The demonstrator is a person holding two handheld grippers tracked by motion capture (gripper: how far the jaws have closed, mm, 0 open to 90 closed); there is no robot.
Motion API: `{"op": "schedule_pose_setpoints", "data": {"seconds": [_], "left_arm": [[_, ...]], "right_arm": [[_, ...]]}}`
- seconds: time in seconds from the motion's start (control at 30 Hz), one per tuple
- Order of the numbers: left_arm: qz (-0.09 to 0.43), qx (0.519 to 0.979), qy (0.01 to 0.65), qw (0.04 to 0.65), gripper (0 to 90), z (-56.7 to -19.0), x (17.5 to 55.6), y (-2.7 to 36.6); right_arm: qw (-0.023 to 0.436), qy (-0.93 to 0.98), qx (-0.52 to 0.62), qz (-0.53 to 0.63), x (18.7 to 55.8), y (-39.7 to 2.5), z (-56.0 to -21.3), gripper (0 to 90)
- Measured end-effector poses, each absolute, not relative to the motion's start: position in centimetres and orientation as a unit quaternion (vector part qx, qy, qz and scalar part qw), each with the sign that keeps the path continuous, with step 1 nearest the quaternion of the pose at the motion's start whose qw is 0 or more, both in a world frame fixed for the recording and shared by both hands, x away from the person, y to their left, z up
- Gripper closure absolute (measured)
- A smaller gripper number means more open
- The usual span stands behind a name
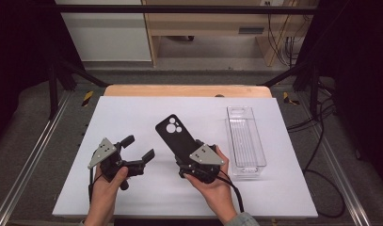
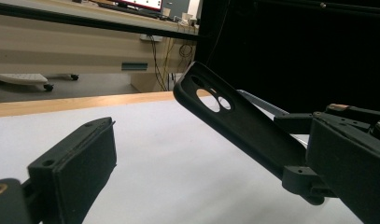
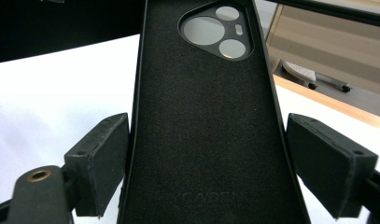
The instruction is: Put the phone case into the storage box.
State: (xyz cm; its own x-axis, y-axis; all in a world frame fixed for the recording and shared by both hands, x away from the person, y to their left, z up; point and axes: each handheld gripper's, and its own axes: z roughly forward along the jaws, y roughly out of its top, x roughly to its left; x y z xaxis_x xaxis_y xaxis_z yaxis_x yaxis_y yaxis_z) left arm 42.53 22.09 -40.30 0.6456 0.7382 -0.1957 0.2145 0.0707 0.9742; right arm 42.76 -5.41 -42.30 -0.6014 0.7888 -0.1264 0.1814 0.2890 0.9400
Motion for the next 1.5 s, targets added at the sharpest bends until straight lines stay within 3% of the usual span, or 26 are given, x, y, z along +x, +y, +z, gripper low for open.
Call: {"op": "schedule_pose_setpoints", "data": {"seconds": [0.7, 1.1, 1.5], "left_arm": [[0.181, 0.648, 0.375, 0.638, 5.6, -40.6, 42.6, 21.7], [0.159, 0.643, 0.401, 0.633, 21.7, -41.3, 43.1, 22.5], [0.126, 0.623, 0.435, 0.638, 45.3, -41.7, 43.2, 23.3]], "right_arm": [[0.311, 0.749, 0.295, 0.506, 41.6, -3.7, -42.5, 16.2], [0.305, 0.758, 0.275, 0.506, 40.9, -2.4, -42.9, 16.2], [0.291, 0.769, 0.273, 0.5, 40.8, -1.7, -43.6, 16.0]]}}
